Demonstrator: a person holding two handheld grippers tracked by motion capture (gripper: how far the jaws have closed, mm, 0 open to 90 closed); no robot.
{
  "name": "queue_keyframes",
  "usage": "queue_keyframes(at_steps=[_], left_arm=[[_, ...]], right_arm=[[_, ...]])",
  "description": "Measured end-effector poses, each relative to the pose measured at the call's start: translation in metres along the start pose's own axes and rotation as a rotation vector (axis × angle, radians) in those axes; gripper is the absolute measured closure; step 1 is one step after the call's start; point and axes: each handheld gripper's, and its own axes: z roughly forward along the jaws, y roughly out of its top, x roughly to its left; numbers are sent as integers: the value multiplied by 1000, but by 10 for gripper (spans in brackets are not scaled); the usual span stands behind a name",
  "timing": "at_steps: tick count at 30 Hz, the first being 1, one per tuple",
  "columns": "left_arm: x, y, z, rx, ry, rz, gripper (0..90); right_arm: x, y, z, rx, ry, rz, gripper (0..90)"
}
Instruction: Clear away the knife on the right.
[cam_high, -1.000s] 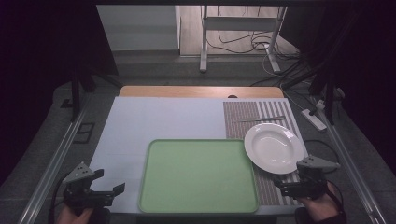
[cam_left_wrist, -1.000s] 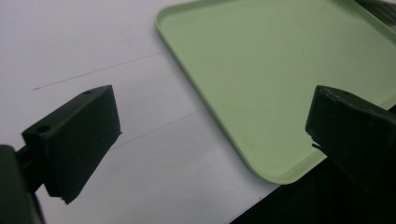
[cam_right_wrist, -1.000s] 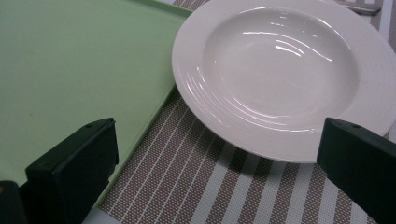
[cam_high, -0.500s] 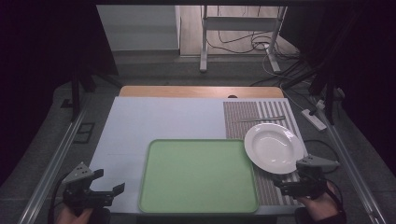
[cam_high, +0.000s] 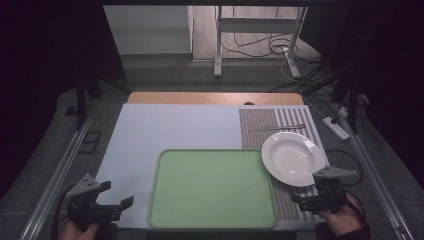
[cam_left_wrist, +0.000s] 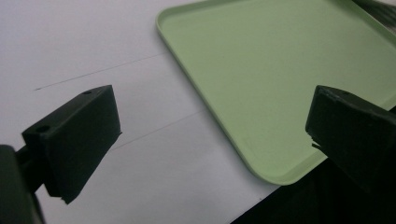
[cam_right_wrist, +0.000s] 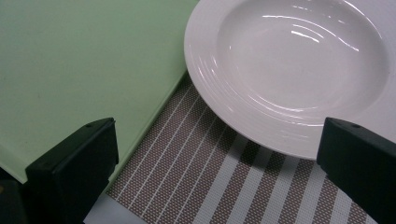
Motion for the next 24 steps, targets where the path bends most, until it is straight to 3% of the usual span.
queue_keyframes(at_steps=[7,11,24], left_arm=[[0,0,0,0,1,-4,29],[0,0,0,1,1,-3,30],[1,0,0,1,3,-8,33]], right_arm=[[-1,4,0,-35,6,10,0],[0,9,2,-55,13,-7,0],[1,19,11,-70,32,-27,0]])
